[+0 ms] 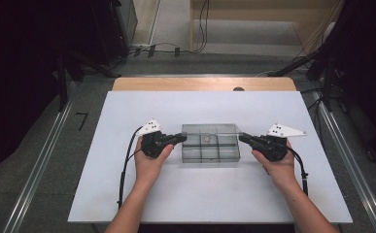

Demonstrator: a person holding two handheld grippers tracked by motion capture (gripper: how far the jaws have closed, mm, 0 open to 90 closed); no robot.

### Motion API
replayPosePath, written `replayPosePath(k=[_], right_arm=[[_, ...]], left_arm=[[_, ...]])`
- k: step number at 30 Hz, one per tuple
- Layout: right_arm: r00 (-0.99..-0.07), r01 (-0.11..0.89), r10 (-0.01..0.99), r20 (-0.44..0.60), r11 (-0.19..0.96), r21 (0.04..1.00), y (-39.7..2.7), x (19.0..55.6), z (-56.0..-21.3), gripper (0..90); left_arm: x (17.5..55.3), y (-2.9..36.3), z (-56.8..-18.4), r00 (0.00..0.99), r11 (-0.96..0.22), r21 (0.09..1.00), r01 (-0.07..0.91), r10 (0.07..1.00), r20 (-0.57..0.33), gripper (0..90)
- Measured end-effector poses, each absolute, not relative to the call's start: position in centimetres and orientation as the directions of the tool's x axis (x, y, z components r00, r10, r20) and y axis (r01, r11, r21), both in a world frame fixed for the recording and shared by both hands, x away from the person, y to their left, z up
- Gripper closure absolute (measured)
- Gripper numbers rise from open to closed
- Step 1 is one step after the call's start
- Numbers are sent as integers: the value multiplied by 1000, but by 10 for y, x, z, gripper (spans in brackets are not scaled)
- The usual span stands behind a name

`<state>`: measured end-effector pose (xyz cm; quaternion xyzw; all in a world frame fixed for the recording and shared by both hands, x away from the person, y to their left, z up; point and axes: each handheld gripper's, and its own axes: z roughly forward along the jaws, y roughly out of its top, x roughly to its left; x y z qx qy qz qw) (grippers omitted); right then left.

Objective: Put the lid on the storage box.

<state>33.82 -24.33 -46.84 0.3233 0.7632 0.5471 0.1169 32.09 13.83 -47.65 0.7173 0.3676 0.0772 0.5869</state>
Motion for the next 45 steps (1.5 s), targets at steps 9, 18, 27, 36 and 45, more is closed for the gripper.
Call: replayPosePath(k=[9, 18, 27, 36, 45], right_arm=[[-766, 358, 621, 167, 197, 913, -246, 331, -473, 880], [-777, 346, 609, 158, 204, 916, -248, 322, -477, 880], [-778, 348, 606, 164, 199, 916, -252, 316, -485, 880], [-779, 359, 604, 169, 208, 910, -252, 310, -493, 880], [-775, 366, 611, 161, 226, 903, -252, 305, -499, 880]], left_arm=[[309, 141, -482, 717, -37, 907, 420, 626, -306, 900], [298, 142, -489, 721, -34, 918, 395, 631, -287, 899], [288, 140, -496, 719, -36, 920, 389, 636, -279, 900], [279, 139, -503, 712, -56, 916, 397, 648, -269, 899], [272, 139, -505, 690, -92, 906, 413, 681, -246, 899]])
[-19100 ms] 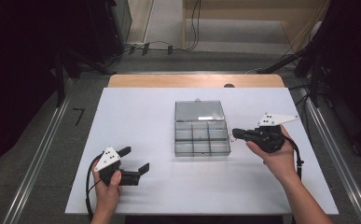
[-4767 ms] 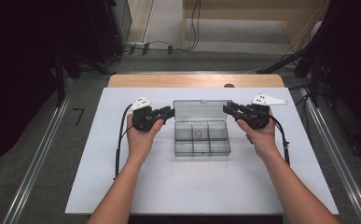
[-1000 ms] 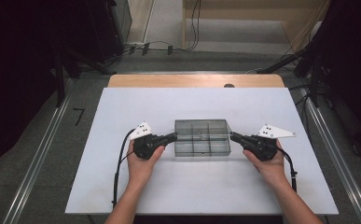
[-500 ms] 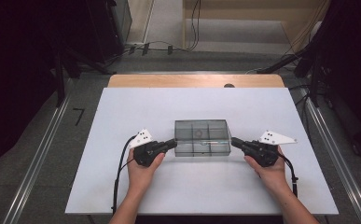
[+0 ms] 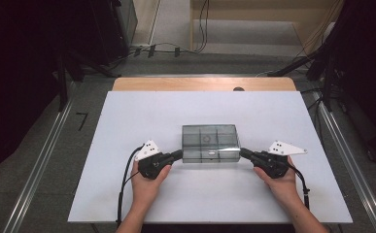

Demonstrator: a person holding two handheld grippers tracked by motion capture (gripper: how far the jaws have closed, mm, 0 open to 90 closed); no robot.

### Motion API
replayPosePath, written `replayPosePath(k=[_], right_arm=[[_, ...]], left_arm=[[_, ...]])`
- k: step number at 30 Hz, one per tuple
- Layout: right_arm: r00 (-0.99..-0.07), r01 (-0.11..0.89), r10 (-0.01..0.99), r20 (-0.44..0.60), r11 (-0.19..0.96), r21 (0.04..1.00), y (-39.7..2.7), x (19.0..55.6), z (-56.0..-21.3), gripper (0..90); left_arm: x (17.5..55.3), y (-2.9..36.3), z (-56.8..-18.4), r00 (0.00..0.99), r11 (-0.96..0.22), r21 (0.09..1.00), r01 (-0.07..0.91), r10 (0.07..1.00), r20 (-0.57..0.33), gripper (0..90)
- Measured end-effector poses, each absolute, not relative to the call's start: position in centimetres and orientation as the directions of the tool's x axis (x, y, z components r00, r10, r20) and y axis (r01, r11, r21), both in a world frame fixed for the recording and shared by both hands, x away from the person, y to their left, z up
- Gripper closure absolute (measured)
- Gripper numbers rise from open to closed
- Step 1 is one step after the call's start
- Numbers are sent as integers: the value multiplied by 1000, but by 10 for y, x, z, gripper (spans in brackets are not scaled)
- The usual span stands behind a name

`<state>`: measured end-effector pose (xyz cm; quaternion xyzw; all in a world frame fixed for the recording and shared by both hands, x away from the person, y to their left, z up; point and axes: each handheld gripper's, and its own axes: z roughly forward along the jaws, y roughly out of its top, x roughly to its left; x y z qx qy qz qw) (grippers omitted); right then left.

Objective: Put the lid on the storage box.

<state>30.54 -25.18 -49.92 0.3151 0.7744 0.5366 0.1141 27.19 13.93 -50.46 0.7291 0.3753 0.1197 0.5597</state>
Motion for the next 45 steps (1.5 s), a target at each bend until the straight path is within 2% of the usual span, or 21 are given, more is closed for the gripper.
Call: replayPosePath(k=[16, 19, 21, 26, 34, 36, 40, 45], right_arm=[[-766, 387, 617, 179, 220, 896, -260, 291, -502, 878], [-765, 384, 618, 181, 212, 899, -268, 287, -500, 833], [-769, 371, 617, 168, 216, 903, -272, 285, -498, 785], [-783, 326, 605, 142, 205, 923, -282, 277, -490, 523], [-764, 322, 631, 135, 191, 927, -295, 270, -484, 141], [-758, 322, 638, 136, 184, 929, -300, 268, -483, 81], [-754, 318, 644, 134, 179, 931, -309, 266, -482, 24], [-736, 317, 666, 121, 182, 931, -320, 264, -483, 1]], left_arm=[[258, 144, -506, 686, -113, 890, 442, 682, -254, 897], [252, 149, -503, 695, -106, 901, 421, 675, -246, 872], [248, 153, -501, 695, -94, 911, 403, 679, -237, 789], [239, 160, -495, 691, -87, 933, 349, 697, -193, 543], [230, 171, -492, 683, -93, 941, 327, 711, -167, 234], [228, 176, -492, 677, -88, 941, 327, 717, -168, 147], [224, 187, -491, 677, -91, 943, 320, 718, -160, 15], [219, 200, -492, 653, -97, 942, 321, 743, -146, 0]])
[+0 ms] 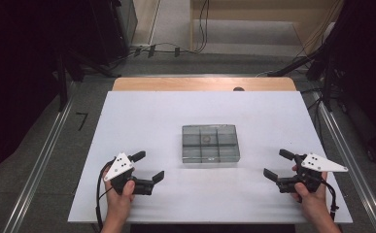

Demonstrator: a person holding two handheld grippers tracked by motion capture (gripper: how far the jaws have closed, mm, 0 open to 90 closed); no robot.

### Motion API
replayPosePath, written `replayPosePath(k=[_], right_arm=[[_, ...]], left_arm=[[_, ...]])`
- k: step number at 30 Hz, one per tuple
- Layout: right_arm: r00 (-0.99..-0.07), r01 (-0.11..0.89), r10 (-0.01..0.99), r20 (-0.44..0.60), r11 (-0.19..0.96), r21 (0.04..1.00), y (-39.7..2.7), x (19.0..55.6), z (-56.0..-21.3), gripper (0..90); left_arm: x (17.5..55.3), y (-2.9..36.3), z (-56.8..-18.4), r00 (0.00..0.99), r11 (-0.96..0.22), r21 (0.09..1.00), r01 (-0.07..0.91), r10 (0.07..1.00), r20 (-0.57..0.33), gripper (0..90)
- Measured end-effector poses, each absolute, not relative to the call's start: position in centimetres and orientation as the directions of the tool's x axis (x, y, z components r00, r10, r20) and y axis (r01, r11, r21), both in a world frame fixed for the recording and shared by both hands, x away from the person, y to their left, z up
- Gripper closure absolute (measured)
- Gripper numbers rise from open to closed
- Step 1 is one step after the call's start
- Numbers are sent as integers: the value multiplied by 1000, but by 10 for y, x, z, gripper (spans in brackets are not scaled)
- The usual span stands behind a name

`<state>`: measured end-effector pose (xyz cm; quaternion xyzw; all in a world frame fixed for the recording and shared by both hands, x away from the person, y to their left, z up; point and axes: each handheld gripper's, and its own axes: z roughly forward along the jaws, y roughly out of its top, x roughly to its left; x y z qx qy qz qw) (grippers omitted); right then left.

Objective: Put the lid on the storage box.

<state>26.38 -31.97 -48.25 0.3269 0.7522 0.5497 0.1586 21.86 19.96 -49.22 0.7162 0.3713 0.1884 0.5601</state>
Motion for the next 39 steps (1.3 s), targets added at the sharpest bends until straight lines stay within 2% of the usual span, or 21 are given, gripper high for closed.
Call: replayPosePath(k=[27, 39], right_arm=[[-646, 332, 757, 103, 157, 930, -385, 266, -489, 0], [-620, 345, 776, 118, 134, 929, -394, 270, -492, 0]], left_arm=[[211, 250, -500, 587, -73, 940, 332, 796, -146, 0], [214, 258, -503, 567, -54, 940, 336, 809, -156, 0]])
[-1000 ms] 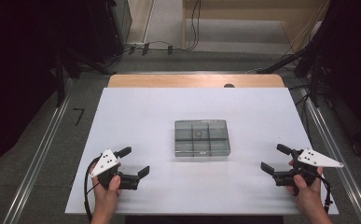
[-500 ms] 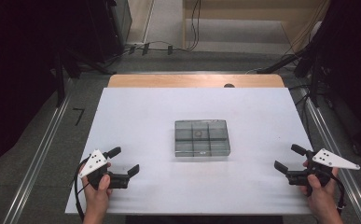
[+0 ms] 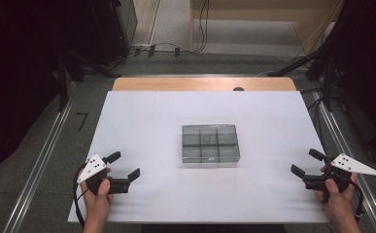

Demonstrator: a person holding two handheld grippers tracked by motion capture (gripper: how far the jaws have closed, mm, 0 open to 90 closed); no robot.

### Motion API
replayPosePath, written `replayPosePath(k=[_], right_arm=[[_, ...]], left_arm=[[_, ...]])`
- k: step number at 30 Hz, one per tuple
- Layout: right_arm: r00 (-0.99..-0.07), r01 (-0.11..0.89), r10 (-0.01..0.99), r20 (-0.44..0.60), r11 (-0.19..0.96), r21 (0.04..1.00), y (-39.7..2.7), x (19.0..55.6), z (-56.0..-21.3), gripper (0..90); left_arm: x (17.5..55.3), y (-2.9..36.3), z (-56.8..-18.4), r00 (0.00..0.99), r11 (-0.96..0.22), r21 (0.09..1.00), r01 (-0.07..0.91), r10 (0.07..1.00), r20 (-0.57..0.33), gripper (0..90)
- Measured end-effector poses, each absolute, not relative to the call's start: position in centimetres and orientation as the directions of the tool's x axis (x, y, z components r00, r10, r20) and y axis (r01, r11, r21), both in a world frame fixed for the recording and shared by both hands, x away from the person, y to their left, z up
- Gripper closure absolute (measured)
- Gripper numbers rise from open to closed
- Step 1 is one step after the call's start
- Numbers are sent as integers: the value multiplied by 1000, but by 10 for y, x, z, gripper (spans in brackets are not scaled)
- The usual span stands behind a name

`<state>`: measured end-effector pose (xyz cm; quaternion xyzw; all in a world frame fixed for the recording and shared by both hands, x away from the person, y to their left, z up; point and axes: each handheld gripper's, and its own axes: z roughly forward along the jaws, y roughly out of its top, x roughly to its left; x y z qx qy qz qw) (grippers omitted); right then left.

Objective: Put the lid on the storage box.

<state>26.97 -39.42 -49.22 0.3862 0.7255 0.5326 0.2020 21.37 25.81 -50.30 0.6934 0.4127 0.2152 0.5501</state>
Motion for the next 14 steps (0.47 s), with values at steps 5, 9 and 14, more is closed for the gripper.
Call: replayPosePath(k=[5, 9, 14], right_arm=[[-619, 350, 776, 123, 132, 927, -393, 271, -494, 0], [-618, 349, 777, 119, 136, 927, -392, 272, -495, 0], [-616, 351, 778, 127, 127, 927, -393, 272, -495, 0]], left_arm=[[214, 257, -504, 565, -60, 938, 341, 811, -153, 0], [215, 257, -505, 562, -55, 938, 341, 812, -157, 0], [215, 257, -505, 557, -59, 936, 346, 816, -155, 0]])
